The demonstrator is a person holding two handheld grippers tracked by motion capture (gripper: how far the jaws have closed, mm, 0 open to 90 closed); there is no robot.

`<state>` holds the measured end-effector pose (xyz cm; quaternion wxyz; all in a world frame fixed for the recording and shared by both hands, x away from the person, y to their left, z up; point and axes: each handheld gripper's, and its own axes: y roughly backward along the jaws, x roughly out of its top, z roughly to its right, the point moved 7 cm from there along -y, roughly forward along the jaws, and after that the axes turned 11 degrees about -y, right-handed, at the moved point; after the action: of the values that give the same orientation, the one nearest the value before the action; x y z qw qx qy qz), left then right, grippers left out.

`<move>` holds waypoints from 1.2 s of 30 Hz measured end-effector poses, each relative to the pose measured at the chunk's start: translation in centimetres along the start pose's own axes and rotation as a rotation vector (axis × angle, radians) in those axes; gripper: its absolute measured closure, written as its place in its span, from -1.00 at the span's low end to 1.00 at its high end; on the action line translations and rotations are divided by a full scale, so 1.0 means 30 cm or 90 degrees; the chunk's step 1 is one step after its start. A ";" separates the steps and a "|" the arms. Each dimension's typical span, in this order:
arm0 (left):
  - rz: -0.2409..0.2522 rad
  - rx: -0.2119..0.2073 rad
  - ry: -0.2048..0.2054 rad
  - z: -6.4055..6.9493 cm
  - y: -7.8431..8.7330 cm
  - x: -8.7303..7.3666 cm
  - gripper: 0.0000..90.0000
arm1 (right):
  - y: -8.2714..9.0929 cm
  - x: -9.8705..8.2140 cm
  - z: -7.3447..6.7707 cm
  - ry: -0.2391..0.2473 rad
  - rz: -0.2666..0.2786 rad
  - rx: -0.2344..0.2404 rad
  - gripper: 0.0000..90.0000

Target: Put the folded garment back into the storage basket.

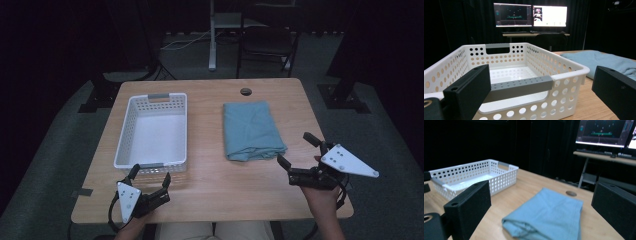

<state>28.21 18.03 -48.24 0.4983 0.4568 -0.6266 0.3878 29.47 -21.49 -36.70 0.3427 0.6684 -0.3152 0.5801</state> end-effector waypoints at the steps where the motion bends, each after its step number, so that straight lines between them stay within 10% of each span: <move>1: 0.000 0.000 0.000 0.000 0.000 0.000 -0.92 | -0.004 0.015 -0.001 0.002 0.000 0.006 -0.94; 18: 0.001 0.000 0.001 0.000 0.000 0.000 -0.92 | -0.095 0.168 0.033 -0.010 -0.015 0.092 -0.94; 36: 0.000 0.001 0.000 0.000 0.000 0.000 -0.92 | -0.333 0.085 0.226 -0.059 -0.156 0.034 -0.91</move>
<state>28.21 18.03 -48.23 0.4982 0.4568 -0.6264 0.3884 41.78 -21.49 -35.73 0.3782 0.7367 -0.2309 0.5108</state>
